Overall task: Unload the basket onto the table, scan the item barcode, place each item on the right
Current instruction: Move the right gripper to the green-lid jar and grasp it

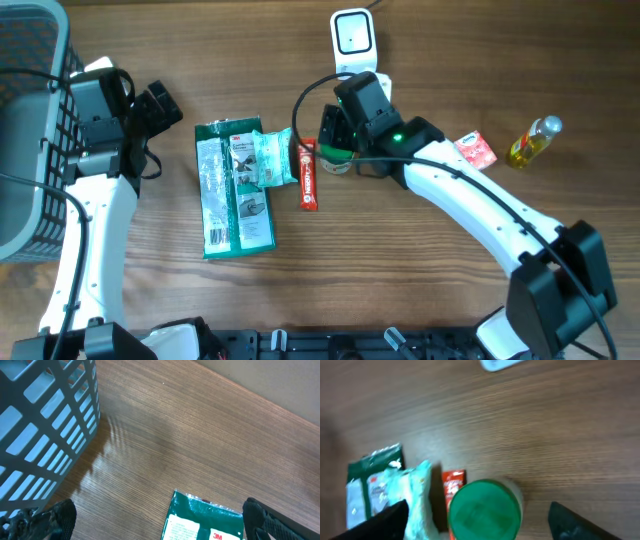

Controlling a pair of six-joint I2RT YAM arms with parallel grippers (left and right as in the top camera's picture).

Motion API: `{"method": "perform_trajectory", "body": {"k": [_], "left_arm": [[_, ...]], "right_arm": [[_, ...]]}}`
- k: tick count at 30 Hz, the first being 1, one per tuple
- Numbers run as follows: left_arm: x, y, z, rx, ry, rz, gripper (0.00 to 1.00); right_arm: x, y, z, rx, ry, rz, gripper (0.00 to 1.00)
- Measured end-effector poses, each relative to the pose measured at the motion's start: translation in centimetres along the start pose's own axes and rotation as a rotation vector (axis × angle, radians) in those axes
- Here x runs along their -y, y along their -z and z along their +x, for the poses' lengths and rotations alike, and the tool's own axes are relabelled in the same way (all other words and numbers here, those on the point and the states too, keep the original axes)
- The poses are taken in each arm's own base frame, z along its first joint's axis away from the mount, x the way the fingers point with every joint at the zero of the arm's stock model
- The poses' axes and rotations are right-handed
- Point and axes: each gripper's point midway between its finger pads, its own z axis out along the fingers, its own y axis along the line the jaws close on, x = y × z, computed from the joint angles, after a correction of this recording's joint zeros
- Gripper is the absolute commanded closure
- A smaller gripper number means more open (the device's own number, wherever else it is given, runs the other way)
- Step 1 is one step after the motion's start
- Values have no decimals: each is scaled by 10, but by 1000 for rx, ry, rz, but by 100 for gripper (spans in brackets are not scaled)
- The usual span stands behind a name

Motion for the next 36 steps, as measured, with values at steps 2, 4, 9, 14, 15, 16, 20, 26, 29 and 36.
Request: {"method": "perform_trajectory", "body": {"k": [2, 4, 9, 14, 15, 16, 20, 26, 29, 36], "left_arm": [[0, 0, 0, 0, 0, 0, 0], [0, 0, 0, 0, 0, 0, 0], [0, 0, 0, 0, 0, 0, 0], [0, 0, 0, 0, 0, 0, 0], [0, 0, 0, 0, 0, 0, 0], [0, 0, 0, 0, 0, 0, 0], [0, 0, 0, 0, 0, 0, 0], [0, 0, 0, 0, 0, 0, 0], [0, 0, 0, 0, 0, 0, 0], [0, 0, 0, 0, 0, 0, 0]], "right_arm": [[4, -10, 5, -12, -40, 23, 1], [14, -33, 20, -58, -71, 77, 0], [13, -42, 35, -90, -70, 90, 11], [14, -41, 45, -124, -67, 105, 19], [15, -40, 48, -134, -65, 112, 20], [17, -40, 50, -141, -63, 120, 20], [18, -39, 50, -145, -62, 124, 24], [25, -36, 56, -188, 130, 138, 30], [34, -28, 63, -242, 278, 157, 30], [81, -3, 63, -338, 480, 287, 24]]}}
